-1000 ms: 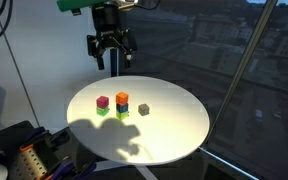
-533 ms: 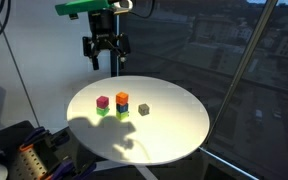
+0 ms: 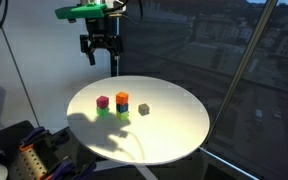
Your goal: Move the orange block to the block on the left
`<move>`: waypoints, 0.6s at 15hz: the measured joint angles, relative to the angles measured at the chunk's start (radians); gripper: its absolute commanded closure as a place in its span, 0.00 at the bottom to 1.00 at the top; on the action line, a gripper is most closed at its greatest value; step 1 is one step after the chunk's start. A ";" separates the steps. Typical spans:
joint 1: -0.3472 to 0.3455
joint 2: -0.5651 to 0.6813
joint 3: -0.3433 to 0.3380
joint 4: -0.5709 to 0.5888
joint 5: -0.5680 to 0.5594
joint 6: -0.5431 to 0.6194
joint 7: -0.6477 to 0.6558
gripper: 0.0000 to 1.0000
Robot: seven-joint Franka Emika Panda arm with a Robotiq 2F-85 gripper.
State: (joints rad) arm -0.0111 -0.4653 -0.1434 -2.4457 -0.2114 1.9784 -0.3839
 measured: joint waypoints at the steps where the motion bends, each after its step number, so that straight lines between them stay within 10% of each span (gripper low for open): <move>1: 0.001 0.005 0.005 0.000 0.012 0.015 0.011 0.00; 9: 0.021 0.070 0.055 0.001 0.102 0.168 0.104 0.00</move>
State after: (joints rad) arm 0.0099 -0.3957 -0.0880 -2.4442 -0.1099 2.1462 -0.2798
